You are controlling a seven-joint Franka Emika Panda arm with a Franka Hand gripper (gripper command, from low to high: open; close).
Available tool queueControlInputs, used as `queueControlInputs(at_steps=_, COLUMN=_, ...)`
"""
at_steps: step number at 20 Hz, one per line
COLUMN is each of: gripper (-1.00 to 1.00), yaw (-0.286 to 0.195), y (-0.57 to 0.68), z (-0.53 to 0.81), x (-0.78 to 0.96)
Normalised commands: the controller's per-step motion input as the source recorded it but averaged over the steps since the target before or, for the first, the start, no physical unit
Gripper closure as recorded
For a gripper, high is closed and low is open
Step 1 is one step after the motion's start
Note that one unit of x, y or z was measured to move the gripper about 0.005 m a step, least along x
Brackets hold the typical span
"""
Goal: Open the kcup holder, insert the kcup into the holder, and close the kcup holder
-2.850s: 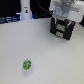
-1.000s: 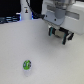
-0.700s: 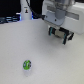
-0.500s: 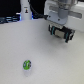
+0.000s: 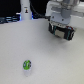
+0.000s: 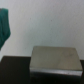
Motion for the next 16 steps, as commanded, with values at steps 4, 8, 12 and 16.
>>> queueControlInputs(at_steps=4, gripper=-1.0, yaw=0.065, y=0.24, z=0.02, x=-0.17)
queueControlInputs(at_steps=8, gripper=-1.0, yaw=0.001, y=0.12, z=0.06, x=-0.32)
queueControlInputs(at_steps=12, gripper=-1.0, yaw=0.0, y=0.04, z=0.02, x=-0.43)
queueControlInputs(at_steps=16, gripper=-1.0, yaw=0.015, y=0.06, z=0.0, x=-0.34)
